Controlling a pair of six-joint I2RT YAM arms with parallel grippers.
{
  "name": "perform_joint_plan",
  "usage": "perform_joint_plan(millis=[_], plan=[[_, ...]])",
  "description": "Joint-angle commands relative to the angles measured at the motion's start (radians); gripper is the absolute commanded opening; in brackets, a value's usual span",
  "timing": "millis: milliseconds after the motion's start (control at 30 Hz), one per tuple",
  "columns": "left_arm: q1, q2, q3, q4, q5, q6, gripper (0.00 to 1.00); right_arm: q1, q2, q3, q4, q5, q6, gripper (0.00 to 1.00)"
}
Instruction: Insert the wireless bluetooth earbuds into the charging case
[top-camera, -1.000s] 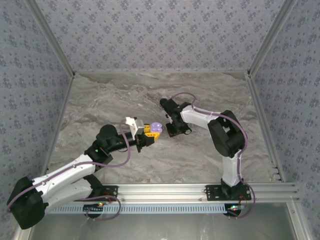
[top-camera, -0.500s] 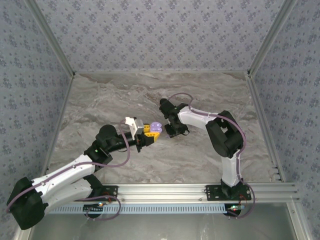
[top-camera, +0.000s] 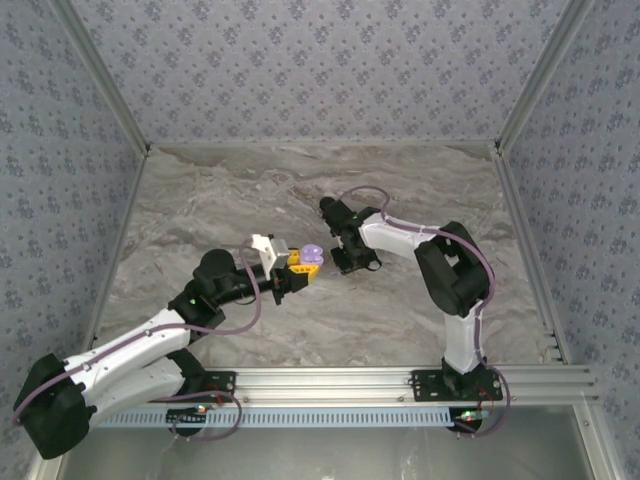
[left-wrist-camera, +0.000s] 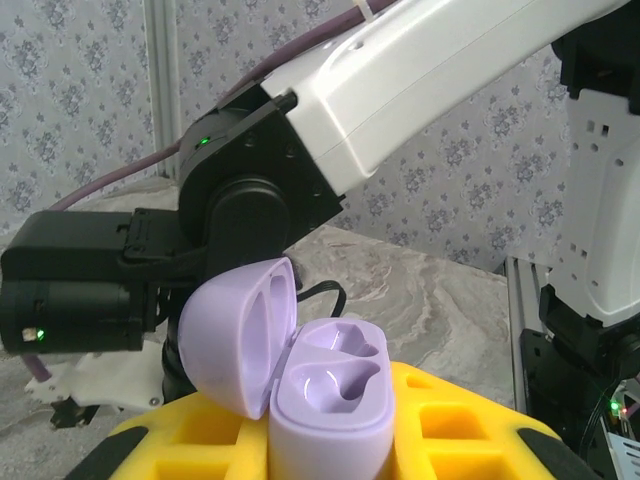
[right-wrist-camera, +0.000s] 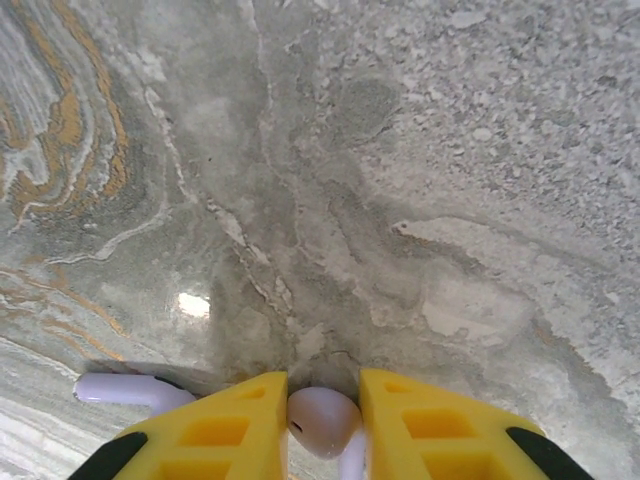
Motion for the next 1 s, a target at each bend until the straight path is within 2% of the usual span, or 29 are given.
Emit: perform_joint_plan(millis=[0, 200, 633, 967], plan=[[-0.005, 0.014, 0.016, 0.003, -0.032, 0.012, 0.24, -0.037, -0.023, -0.062, 0.020, -0.036, 0.022, 0.24], [-0.004, 0.057, 0.015, -0.001, -0.089, 0.003, 0.24, -0.107, -0.110, -0.170, 0.111, -0.137, 0.022, 0.24], [-0.004, 0.147, 0.013, 0.034, -0.132, -0.023, 0.24, -0.250, -0.271, -0.347, 0.297, -0.359, 0.071, 0.24], [-0.004, 0.229, 0.013, 0.085, -0.168, -0.059, 0.24, -0.290, -0.392, -0.387, 0.326, -0.441, 0.070, 0.24]])
